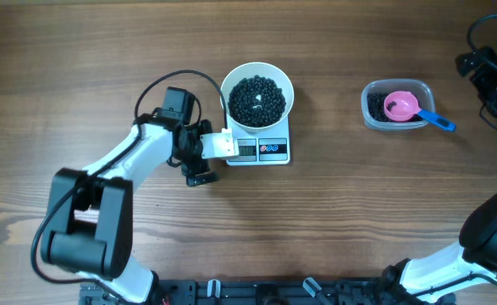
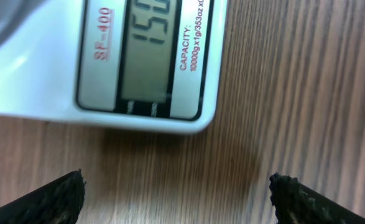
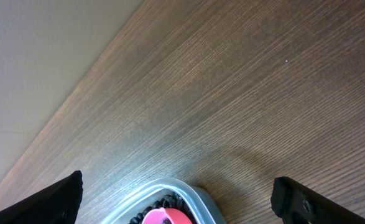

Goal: Scoop item into bowl and weigh 150g on scale
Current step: 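Move the left gripper toward the scale display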

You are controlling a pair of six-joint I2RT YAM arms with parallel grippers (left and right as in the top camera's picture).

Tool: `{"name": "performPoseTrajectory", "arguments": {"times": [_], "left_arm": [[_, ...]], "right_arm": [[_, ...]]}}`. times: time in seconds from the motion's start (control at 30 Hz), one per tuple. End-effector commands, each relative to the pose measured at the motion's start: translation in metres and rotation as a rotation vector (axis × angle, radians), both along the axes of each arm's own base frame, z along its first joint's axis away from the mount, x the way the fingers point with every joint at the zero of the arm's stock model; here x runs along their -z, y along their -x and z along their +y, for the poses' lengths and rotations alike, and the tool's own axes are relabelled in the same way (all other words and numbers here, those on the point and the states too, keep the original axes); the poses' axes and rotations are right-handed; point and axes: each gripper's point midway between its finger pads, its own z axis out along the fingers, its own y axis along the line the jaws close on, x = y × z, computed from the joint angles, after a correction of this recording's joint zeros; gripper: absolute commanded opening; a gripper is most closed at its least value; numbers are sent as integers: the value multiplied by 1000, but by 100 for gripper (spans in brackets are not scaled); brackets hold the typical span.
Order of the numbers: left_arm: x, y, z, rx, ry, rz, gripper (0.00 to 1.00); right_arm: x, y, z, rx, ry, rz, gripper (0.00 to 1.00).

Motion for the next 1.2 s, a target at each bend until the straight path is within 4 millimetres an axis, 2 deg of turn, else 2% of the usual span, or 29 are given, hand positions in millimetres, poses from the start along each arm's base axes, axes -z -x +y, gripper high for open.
{"name": "performPoseTrajectory", "arguments": {"times": [0.0,0.17,0.47,1.17], "left_arm": [[16,5,-8,42,-2,20,100],[15,-5,-15,53,11,-32,100],[14,-11,-17,50,18,-56,100],[14,-11,-17,50,17,-57,100]], "right_arm": [[6,0,-1,13,-6,15,99],[6,0,-1,13,-6,15,100],[6,0,-1,13,-6,15,100],[6,0,-1,13,-6,15,100]]}}
